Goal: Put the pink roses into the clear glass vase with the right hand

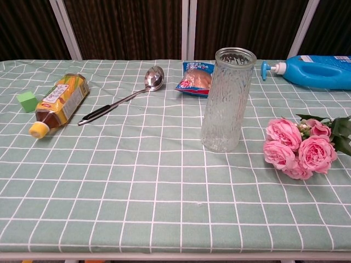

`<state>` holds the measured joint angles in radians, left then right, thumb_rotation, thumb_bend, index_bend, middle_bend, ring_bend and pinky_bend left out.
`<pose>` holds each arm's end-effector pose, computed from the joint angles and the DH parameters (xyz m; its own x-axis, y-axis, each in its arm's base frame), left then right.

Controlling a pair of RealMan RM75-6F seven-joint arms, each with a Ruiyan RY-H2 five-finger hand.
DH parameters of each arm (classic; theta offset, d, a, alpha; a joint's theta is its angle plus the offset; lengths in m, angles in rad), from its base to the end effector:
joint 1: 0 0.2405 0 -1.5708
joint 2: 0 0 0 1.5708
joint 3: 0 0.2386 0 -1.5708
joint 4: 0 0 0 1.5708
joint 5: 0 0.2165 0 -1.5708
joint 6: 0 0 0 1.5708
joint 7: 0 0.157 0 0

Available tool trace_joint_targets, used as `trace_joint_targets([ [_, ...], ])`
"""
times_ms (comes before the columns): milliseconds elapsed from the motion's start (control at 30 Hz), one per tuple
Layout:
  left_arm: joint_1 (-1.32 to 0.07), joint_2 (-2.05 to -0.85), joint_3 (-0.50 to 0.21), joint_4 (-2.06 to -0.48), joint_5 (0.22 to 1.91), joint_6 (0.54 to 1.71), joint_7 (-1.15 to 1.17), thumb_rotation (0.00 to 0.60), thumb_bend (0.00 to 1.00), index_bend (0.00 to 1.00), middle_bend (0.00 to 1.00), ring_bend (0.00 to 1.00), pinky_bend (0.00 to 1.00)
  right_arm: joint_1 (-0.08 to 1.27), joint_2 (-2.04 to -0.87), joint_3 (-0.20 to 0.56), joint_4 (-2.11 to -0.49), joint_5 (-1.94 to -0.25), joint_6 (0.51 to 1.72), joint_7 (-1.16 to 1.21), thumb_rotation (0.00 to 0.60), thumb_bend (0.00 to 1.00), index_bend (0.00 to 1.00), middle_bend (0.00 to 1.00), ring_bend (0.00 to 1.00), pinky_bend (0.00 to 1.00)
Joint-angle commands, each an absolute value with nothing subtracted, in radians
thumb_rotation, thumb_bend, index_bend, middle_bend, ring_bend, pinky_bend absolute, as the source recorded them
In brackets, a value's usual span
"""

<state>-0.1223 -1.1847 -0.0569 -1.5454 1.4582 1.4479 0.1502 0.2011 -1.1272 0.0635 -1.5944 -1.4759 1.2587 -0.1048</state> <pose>-0.3050 0.2067 0.1298 0.5247 0.0176 0.8511 0.8513 -0.0013 -0.5248 -0.2924 -0.2283 0.1160 0.5036 -0.1557 0.8498 -0.8638 -0.1078 0.4921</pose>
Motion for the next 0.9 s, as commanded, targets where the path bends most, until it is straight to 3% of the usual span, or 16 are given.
trace_joint_targets([
  [33,-0.126,-1.188,-0.058,-1.539,1.46,1.447,0.154,0.6,0.0,0.05,0.0,0.0,0.02,0.274,-1.13,0.081,-1.552,-1.508,1.192,-0.111,0.6,0.06,0.0,0.0,0.0,0.0],
  [267,-0.127,-1.196,-0.054,-1.519,1.456,1.441,0.161,0.6,0.0,0.05,0.0,0.0,0.02,0.401,-1.16,0.078,-1.513,-1.511,1.014,-0.158,0.6,0.01,0.0,0.0,0.0,0.0],
  [900,-0.127,-1.192,-0.053,-1.48,1.445,1.431,0.125,0.6,0.0,0.05,0.0,0.0,0.02,0.529,-1.278,0.051,-1.58,-1.379,0.831,-0.392,0.6,0.0,0.0,0.0,0.0,0.0],
])
